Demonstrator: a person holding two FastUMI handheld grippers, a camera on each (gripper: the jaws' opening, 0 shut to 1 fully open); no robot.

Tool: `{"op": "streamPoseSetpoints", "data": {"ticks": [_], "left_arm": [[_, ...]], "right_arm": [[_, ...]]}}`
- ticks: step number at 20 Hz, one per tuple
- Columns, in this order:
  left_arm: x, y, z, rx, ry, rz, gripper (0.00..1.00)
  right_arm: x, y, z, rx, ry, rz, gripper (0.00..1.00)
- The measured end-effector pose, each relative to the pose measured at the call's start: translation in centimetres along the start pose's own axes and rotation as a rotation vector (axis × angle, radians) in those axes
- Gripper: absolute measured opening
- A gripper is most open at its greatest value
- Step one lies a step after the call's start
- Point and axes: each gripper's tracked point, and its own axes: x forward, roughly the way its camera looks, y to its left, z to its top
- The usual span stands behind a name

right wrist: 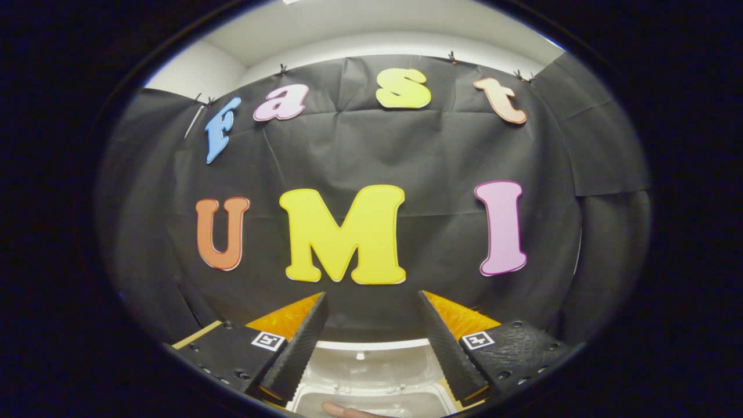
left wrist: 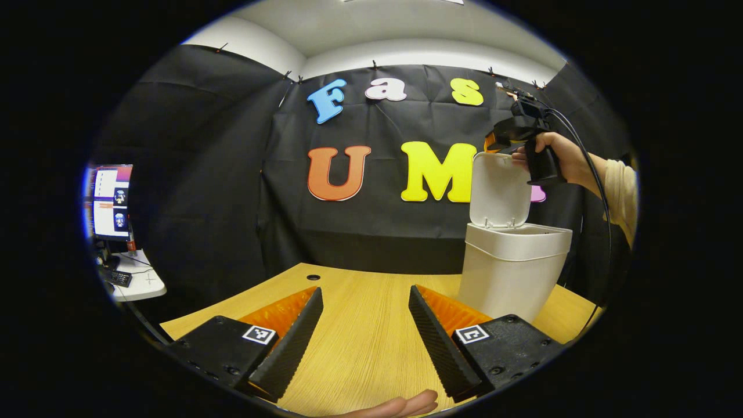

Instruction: Press the lid of the desktop garbage bin to open it, pick up the crumpled paper on the desktop and throw it into the bin, then pick up the pop can on the desktop and drop it into the bin, and finally close the garbage bin lid.

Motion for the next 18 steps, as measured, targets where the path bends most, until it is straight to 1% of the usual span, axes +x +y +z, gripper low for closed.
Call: {"op": "streamPoseSetpoints", "data": {"ticks": [2, 4, 6, 10, 12, 15, 18], "left_arm": [[0.3, -0.5, -0.7, 0.005, 0.017, -0.007, 0.96], [0.5, -1.3, -0.8, 0.024, 0.016, -0.022, 0.96], [0.6, -1.5, -1.5, 0.044, 0.028, -0.019, 0.96], [0.4, -2.5, -1.8, 0.054, 0.044, -0.045, 0.96], [0.2, -2.1, -1.1, 0.085, 0.023, -0.016, 0.96], [0.2, -3.1, -1.1, 0.126, 0.006, -0.039, 0.96], [0.4, -2.3, -1.5, 0.129, 0.018, -0.019, 0.97]], "right_arm": [[-1.1, 0.1, -0.5, -0.005, 0.024, 0.024, 0.93], [-2.5, -0.2, -1.0, -0.012, 0.039, 0.043, 0.94], [-4.1, 0.1, -1.8, -0.029, 0.051, 0.071, 0.95], [-6.8, -0.1, -3.6, -0.099, 0.048, 0.081, 0.95], [-8.0, 0.3, -5.3, -0.123, 0.082, 0.098, 0.93], [-9.8, 0.7, -7.5, -0.178, 0.105, 0.118, 0.93], [-11.4, 0.6, -10.1, -0.196, 0.137, 0.124, 0.98]]}}
